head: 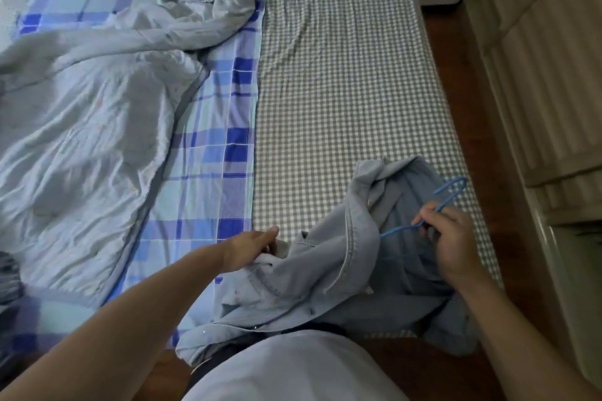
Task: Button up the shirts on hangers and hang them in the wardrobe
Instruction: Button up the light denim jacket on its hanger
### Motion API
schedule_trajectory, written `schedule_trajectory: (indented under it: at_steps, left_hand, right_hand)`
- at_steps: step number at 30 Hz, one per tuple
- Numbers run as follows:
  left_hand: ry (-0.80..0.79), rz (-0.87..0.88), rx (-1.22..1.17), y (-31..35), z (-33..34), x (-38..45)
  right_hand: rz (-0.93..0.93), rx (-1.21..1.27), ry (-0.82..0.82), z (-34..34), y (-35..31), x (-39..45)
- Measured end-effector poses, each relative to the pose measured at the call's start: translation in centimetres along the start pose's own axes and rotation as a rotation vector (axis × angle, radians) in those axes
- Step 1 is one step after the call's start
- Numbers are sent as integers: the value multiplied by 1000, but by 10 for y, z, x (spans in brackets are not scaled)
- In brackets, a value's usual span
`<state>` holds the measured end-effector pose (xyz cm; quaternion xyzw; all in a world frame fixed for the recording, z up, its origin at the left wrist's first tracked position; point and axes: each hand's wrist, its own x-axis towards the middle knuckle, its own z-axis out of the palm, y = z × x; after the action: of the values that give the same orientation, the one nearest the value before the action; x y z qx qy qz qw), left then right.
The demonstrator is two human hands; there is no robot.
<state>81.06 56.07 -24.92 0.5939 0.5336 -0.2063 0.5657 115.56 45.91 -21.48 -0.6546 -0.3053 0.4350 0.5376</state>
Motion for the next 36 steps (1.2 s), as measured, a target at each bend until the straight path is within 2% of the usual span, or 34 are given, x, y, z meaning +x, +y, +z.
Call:
schedule_trajectory:
  at_steps: [3, 5, 7, 9, 11, 14, 16, 20, 22, 24, 26, 29, 31, 32, 34, 36]
  left_hand:
    - [-30, -13, -22, -25, 4, -7]
    - [6, -26, 93, -40, 5, -12]
    - [-23, 5, 198, -56, 6, -18]
    - [-77, 54, 189, -60, 9, -27]
    - [-32, 102, 124, -55, 8, -35]
    - [158, 216, -218, -21, -7, -42]
    - [103, 250, -240, 9, -21, -46]
    - [-199, 200, -133, 46, -29, -45]
    - [-262, 171, -157, 48, -28, -41]
    - [-306, 130, -280, 42, -28, -40]
    - [-332, 183, -286, 35, -27, -41]
    - [-190, 286, -228, 36, -32, -52]
    - [64, 357, -322, 46, -46, -62]
    - [194, 416, -298, 52, -53, -70]
    - [325, 544, -93, 70, -60, -93]
    - [325, 596, 100, 81, -55, -115]
  right_hand:
    - [-8, 34, 10, 1, 1, 1]
    - [3, 44, 14, 1, 1, 4]
    - [13, 35, -3, 2, -2, 8]
    - [10, 4, -30, 6, -6, 12]
    - [-9, -36, -53, 10, -11, 16]
    - [-55, -82, -90, 20, -17, 21]
    - [-62, -104, -128, 26, -19, 24]
    - [-105, -87, -144, 37, -28, 26]
    - [-118, -61, -131, 36, -33, 25]
    - [-126, -49, -108, 32, -36, 25]
    - [-129, -57, -89, 25, -39, 24]
    - [-129, -91, -103, 18, -40, 21]
    - [-122, -145, -145, 16, -35, 20]
    - [-119, -191, -159, 16, -33, 20]
    - [-120, -258, -134, 19, -30, 19]
    - [-112, -234, -72, 27, -27, 18]
